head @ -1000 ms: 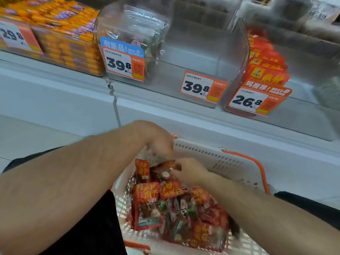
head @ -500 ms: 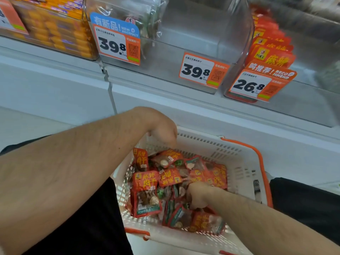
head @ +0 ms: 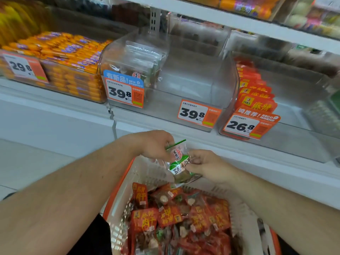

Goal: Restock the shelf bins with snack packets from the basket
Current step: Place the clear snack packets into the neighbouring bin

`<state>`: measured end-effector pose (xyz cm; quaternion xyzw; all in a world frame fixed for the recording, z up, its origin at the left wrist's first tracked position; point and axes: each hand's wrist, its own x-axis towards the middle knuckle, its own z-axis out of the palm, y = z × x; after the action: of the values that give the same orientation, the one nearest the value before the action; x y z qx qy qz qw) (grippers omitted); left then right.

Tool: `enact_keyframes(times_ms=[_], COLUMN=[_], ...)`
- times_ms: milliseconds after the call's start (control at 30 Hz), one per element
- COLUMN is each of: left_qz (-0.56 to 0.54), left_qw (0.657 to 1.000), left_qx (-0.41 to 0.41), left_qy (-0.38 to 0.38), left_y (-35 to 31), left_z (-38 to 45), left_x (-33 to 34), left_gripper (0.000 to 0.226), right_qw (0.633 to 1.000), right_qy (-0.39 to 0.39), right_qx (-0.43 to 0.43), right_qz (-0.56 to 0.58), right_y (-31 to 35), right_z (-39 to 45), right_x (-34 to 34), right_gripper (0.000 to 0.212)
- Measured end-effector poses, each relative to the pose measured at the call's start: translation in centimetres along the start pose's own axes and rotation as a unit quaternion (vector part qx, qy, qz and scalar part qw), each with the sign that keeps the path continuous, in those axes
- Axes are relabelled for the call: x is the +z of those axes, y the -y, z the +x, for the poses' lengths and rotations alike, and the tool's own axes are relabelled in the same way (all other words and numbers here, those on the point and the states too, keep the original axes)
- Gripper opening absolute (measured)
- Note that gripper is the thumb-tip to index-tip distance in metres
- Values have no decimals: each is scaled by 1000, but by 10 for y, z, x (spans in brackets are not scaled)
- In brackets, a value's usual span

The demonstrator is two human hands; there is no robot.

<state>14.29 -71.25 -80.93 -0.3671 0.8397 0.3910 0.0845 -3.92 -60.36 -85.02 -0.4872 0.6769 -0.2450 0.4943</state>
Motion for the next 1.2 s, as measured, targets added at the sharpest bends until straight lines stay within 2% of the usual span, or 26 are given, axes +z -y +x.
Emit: enact_keyframes(times_ms=[33, 100, 167, 233, 300, 333, 433, 533, 667, 767, 867, 967, 1067, 1200], left_qz=[-54, -159, -253, -277, -225, -165, 46, 115, 86, 74, 69, 58, 61, 67], left_qw=[997, 975, 937, 886, 829, 808, 760, 748, 776, 762, 751, 731, 712, 711], left_qx=[19, 45, 67, 84, 97, 96, 28, -50, -108, -106, -105, -102, -100, -100], left_qy=[-50, -147, -234, -362, -502, -557, -647, -652, -615, -635, -648, -672, -692, -693], left_y=[-2, -7, -14, -17, -15, -12, -2, 11, 23, 26, 26, 27, 24, 22], left_z=[-3, -9, -14, -17, -19, -20, -12, 2, 10, 17, 24, 27, 31, 31], left_x=[-6, -19, -31, -43, -61, -70, -94, -100, -102, -97, -97, -97, -97, -97], left_gripper=[17, 16, 13, 23, 36, 42, 66, 86, 104, 111, 114, 110, 105, 103], right_qw=[999, 995, 976, 949, 931, 922, 913, 911, 930, 936, 949, 937, 931, 925], right_qy=[-13, -15, 12, 31, 11, -4, -70, -120, -219, -271, -270, -313, -325, -350], right_qx=[-16, -35, -33, -21, -10, -13, -31, -31, -8, 13, 15, 41, 43, 41], right_qz=[25, 97, 217, 313, 366, 387, 401, 394, 297, 223, 163, 150, 159, 144], right_y=[9, 30, 58, 87, 117, 130, 160, 181, 192, 187, 186, 177, 172, 178], right_z=[-2, -4, -8, -10, -9, -5, 17, 51, 127, 173, 201, 233, 265, 271], right_x=[1, 0, -3, -11, -24, -30, -48, -60, -79, -95, -101, -111, -119, -116], right_gripper=[32, 19, 21, 22, 21, 23, 22, 15, 7, 42, 52, 68, 59, 41])
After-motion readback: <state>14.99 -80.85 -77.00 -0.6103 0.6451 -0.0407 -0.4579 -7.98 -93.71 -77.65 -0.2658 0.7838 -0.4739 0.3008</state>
